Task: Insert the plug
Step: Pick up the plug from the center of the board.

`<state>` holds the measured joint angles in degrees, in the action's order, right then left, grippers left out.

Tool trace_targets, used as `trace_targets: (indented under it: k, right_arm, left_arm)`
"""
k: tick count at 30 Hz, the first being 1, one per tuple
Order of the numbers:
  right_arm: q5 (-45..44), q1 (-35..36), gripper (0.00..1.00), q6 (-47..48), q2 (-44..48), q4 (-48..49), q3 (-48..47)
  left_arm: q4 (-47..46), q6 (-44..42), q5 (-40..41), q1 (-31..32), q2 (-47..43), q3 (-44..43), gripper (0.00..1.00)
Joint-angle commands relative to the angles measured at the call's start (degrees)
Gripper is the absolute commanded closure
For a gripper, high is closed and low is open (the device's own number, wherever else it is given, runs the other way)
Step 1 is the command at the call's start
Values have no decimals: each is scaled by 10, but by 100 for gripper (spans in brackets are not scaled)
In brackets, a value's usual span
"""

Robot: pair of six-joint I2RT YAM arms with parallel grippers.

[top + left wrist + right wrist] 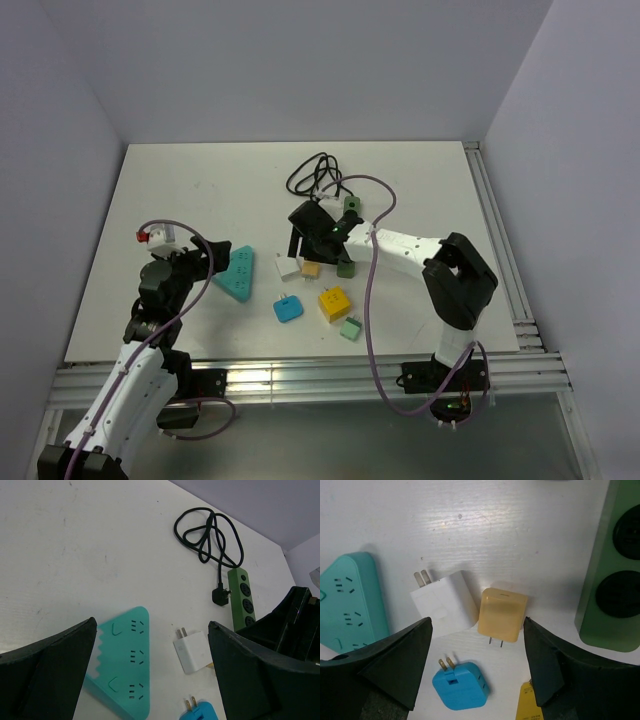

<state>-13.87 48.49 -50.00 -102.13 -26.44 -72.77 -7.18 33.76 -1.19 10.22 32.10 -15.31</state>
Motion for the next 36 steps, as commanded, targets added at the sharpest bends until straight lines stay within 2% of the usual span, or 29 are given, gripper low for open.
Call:
trace_targets:
  k: [1, 8, 20, 27, 36]
  right_arm:
    - [-51, 9, 19, -44, 4, -17, -7]
    - [-96, 25, 18, -85, -36, -82, -52]
    - [-105, 26, 22, -99, -66, -80, -54]
    - [-106, 25, 28, -103, -88, -78, -62]
    - [-95, 23, 32, -92, -105, -63, -64]
  left_arm:
    - [-2, 3, -1, 2, -1, -7, 0]
    - [8, 1, 8, 2, -6, -8, 1]
    - [9, 0, 8, 2, -5, -8, 0]
    - [7, -1, 7, 2, 0, -9, 1]
    - [6, 0, 7, 2, 1, -7, 1]
